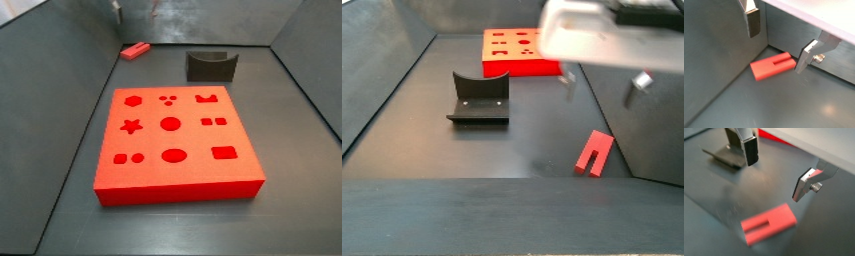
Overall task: Pick up the double-square object. Move up. Place the double-square object on the fixture. Regrasp the double-square object. Move to above the board. Insert the double-square object.
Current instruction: Pick up the double-square object.
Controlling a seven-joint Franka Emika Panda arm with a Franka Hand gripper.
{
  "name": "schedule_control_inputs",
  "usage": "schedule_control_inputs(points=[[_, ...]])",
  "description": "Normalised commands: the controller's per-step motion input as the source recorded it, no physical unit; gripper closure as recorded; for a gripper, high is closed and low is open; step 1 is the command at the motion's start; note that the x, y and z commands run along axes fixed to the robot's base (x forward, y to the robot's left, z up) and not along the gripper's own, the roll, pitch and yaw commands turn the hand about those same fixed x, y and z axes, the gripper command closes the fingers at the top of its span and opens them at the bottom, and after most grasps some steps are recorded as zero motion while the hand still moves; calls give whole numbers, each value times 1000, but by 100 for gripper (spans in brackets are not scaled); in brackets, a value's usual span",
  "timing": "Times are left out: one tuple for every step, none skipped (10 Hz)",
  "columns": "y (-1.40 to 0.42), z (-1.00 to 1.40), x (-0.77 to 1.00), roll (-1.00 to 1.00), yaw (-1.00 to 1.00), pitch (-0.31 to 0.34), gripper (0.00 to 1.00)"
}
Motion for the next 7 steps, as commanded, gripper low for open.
schedule_control_inputs(points=[[474,-937,-411,7,-377,-83,0],[371,-983,-289,0,-426,-66,0],[137,-1000,0,0,-389,-44,0],[0,-1000,191,0,-411,-41,0],[0,-1000,229,14,-429,-1,0],[0,-1000,157,37,-454,0,0],[0,-1000,71,26,-446,0,0]])
